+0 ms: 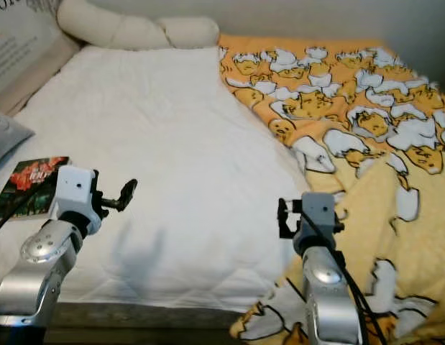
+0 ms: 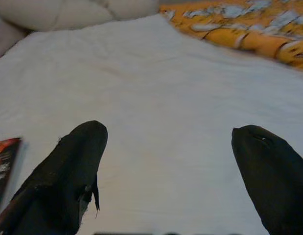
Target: Clean up the room
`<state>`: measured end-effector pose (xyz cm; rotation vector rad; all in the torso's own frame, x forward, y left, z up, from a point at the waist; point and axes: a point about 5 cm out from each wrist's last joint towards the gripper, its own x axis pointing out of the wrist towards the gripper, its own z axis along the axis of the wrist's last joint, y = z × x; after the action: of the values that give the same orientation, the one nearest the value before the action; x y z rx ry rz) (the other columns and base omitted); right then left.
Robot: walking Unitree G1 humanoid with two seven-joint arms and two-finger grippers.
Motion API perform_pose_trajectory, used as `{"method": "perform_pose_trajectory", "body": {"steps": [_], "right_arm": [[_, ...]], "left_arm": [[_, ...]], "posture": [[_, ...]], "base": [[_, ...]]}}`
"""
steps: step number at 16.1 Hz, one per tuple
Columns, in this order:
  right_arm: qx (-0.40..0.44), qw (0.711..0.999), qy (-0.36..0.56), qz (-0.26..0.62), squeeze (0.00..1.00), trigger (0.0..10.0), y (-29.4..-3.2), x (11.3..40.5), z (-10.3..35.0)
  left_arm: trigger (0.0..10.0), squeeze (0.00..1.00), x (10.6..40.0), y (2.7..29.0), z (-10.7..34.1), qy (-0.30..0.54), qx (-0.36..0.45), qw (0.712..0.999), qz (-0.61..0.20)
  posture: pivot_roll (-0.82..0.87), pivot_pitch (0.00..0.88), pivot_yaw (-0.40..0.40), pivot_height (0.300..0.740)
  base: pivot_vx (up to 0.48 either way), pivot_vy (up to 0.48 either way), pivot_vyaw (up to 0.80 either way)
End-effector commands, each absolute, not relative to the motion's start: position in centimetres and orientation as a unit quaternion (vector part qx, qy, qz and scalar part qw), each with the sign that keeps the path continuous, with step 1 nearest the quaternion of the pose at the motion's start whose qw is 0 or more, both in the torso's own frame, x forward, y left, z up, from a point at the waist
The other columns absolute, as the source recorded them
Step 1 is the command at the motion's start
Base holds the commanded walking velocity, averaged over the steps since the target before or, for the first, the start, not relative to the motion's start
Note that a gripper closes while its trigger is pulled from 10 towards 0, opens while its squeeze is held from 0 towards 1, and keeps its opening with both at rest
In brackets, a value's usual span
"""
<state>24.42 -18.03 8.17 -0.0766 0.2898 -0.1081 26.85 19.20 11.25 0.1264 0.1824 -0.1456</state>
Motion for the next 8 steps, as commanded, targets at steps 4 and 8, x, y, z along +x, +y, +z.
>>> {"method": "perform_pose_trajectory", "body": {"steps": [4,8], "right_arm": [[-0.05,0.981,0.179,-0.049,1.0,10.0,-17.7,24.8,7.7],[-0.09,0.956,0.269,-0.071,1.0,10.0,-18.5,25.1,5.4]], "left_arm": [[10.0,0.11,26.4,19.0,11.6,0.09,0.089,0.986,-0.106],[10.0,0.11,25.5,18.6,11.2,0.106,0.105,0.975,-0.168]], "posture": [[-0.03,0.0,-0.001,0.74],[-0.01,0.0,-0.021,0.74]], "base": [[0.0,0.0,0.0],[0.0,0.0,0.0]]}}
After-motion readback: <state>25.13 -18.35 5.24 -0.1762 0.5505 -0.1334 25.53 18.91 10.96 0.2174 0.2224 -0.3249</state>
